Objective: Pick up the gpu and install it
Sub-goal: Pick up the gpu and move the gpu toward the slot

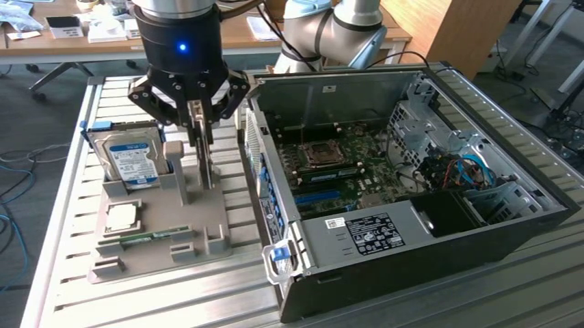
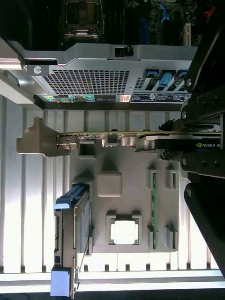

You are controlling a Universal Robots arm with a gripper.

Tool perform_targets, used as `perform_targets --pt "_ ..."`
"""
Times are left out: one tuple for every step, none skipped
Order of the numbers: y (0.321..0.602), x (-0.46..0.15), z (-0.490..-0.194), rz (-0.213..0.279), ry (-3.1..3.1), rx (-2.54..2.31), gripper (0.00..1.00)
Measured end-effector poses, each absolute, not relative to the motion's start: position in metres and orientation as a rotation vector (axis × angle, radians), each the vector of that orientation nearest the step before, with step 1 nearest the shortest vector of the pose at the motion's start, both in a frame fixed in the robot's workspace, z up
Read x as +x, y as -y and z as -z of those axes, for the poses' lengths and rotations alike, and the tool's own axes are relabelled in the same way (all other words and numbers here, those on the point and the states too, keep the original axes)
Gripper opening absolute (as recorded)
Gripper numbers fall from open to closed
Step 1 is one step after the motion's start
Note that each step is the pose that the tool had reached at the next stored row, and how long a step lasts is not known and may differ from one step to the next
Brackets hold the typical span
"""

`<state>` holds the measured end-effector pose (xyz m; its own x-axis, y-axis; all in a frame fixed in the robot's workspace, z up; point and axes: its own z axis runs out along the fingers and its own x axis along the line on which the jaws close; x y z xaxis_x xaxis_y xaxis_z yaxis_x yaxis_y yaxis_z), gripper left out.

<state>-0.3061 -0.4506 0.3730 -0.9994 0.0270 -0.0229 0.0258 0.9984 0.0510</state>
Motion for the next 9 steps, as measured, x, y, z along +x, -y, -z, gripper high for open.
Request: perform_targets --pt "0.4506 -0.3061 -0.3734 -0.079 -3.117 0.041 0.27" --pt "0.4506 -0.3061 -0.3737 -0.079 -3.117 0.041 0.27" --pt "0.4506 -0.3061 -0.3739 -0.079 -3.117 0.041 0.27" --pt "0.4505 -0.3061 -0.374 -0.079 -3.117 0.041 0.27" --pt "0.4506 -0.3061 -0.3742 -0.079 -3.117 0.041 0.27" --pt "0.4506 -0.3061 -0.3742 -0.079 -3.117 0.041 0.27" --pt "0.4506 -0.3061 -0.3742 -0.079 -3.117 0.041 0.27" --pt "0.4506 -0.3062 -0.3742 -0.079 -3.117 0.041 0.27" --pt "0.4506 -0.3061 -0.3742 -0.079 -3.117 0.041 0.27"
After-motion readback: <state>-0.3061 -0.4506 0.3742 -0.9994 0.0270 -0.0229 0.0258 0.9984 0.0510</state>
